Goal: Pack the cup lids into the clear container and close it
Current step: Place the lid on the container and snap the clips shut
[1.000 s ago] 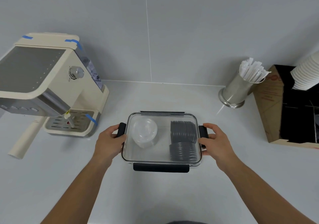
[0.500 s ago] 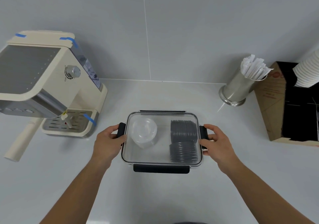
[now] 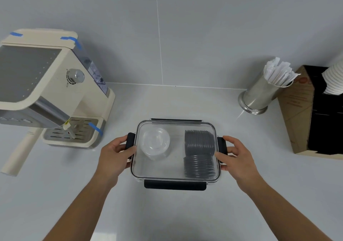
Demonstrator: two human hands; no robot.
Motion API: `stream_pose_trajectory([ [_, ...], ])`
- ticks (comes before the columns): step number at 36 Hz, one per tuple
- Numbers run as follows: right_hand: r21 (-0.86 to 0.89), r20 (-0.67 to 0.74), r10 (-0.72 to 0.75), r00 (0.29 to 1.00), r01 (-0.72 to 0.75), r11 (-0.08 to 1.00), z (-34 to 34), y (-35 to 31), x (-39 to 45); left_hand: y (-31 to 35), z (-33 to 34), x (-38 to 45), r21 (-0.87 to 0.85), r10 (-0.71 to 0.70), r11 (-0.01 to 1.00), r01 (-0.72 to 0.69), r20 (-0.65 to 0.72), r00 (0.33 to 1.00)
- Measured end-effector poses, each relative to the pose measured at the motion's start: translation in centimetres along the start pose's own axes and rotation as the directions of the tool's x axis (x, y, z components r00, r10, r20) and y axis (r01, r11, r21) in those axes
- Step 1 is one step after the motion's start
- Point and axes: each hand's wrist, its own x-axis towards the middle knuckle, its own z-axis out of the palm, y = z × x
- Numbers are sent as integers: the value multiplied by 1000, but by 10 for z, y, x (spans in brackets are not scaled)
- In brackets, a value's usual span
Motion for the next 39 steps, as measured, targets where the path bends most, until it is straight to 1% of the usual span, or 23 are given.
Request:
stream_pose_trajectory([
  [3, 25, -17, -12, 1000, 12, 1000, -2, 0, 0, -1, 0, 0, -5, -3, 1000, 3, 10, 1000],
  [11, 61, 0, 11, 1000, -11, 998, -2, 0, 1, 0, -1, 3, 8, -7, 1000, 7, 12, 1000],
  [20, 105, 41, 47, 998, -51, 993, -4, 5, 0, 4, -3, 4, 12, -18, 1000, 18, 45, 999],
  [25, 112, 67, 56, 996, -63, 992, -7, 7, 1, 0, -4, 2, 23, -19, 1000, 18, 42, 999],
  [33, 131, 88, 70, 994, -81, 988, -7, 9, 3, -1, -4, 3, 32, -73, 997, 72, 30, 997],
  [39, 144, 127, 74, 989, -92, 985, -9, 9, 5, -2, -1, 1, 0, -91, 996, 91, 23, 996],
])
